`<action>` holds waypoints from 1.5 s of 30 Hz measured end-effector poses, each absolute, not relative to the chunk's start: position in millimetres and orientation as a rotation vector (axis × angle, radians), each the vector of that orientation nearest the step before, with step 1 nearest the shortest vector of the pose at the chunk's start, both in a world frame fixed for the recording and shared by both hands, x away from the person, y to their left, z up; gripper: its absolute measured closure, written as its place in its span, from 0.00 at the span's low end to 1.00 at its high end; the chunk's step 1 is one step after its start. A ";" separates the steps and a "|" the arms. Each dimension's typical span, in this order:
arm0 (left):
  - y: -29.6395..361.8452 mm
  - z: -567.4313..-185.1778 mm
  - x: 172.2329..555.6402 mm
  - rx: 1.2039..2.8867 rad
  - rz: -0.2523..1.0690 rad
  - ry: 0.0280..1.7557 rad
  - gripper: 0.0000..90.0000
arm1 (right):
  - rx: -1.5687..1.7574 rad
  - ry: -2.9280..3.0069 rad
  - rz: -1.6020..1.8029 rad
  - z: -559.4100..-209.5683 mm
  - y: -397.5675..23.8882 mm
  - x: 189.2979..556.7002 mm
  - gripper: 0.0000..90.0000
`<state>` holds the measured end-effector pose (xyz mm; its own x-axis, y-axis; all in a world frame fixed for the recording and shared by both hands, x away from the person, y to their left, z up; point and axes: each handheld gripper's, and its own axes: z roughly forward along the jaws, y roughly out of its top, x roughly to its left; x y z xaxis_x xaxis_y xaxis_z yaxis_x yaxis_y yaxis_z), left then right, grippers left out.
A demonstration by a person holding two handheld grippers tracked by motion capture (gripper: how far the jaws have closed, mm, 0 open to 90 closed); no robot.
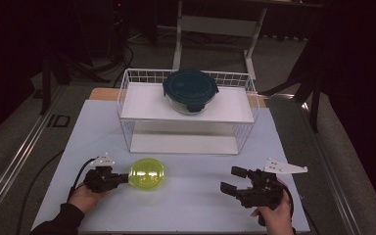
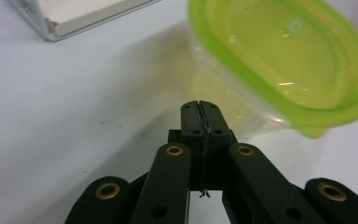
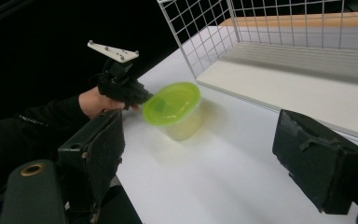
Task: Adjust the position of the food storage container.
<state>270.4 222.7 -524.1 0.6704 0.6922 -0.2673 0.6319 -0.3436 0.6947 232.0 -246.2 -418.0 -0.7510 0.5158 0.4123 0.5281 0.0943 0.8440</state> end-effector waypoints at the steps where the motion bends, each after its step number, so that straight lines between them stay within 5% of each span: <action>1: 221.2 -523.4 269.6 2.070 0.087 1.011 0.99 | -1.104 -2.317 -1.794 -418.0 -246.0 231.9 0.18; 45: 118.3 -527.7 303.9 2.158 -0.035 0.839 0.99 | -1.098 -2.308 -1.795 -420.7 -245.5 231.1 0.18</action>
<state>303.9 118.3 -527.7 0.7792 0.5557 -0.2901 0.5778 -0.4573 0.6760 231.1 -245.5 -420.7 -0.7527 0.5090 0.4175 0.5301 0.0925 0.8429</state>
